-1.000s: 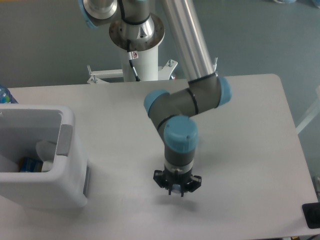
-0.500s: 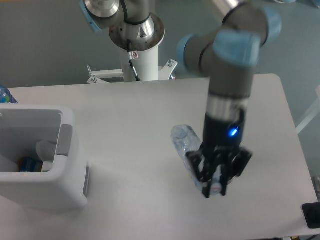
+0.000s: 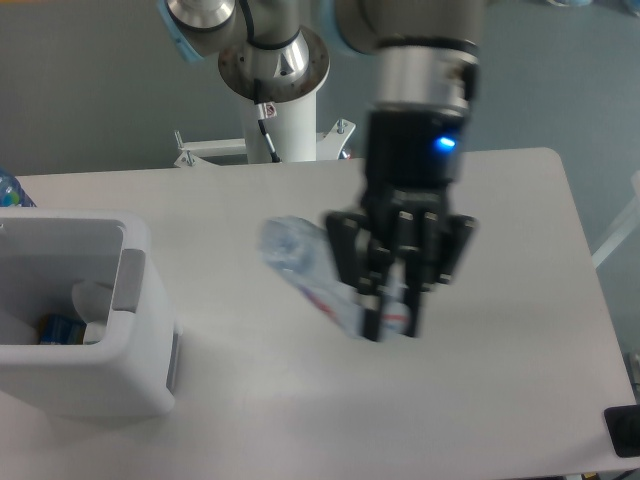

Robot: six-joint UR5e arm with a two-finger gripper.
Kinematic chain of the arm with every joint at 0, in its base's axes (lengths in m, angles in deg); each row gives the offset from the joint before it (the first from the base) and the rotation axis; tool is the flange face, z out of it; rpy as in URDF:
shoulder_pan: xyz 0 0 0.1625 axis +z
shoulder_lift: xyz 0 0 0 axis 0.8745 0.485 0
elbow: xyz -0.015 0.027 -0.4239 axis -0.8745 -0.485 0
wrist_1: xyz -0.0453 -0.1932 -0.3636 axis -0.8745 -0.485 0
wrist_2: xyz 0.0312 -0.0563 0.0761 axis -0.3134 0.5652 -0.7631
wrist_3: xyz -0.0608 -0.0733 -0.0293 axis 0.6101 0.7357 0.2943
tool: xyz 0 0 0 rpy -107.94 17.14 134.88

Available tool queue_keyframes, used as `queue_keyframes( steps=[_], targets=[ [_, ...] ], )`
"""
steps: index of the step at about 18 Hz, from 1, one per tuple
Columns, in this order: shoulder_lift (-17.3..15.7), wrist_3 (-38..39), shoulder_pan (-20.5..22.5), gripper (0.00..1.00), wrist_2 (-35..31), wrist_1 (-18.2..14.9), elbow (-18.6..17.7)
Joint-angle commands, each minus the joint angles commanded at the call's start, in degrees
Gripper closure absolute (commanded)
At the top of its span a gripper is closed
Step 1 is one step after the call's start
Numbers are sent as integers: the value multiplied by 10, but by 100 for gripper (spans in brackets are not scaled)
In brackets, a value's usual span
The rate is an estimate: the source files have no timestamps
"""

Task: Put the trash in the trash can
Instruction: 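Lift the bottle and carry it over the trash bin, then open the gripper to release the bottle into the bin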

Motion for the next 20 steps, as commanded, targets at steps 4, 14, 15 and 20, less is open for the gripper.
queue_keyframes(
  steps=[4, 14, 15, 20],
  targets=[
    [3, 0, -53, 80, 0, 0, 3],
    [46, -8, -158, 78, 0, 3, 1],
    [50, -10, -162, 78, 0, 3, -1],
    [65, -13, -168, 49, 0, 23, -1]
  ],
)
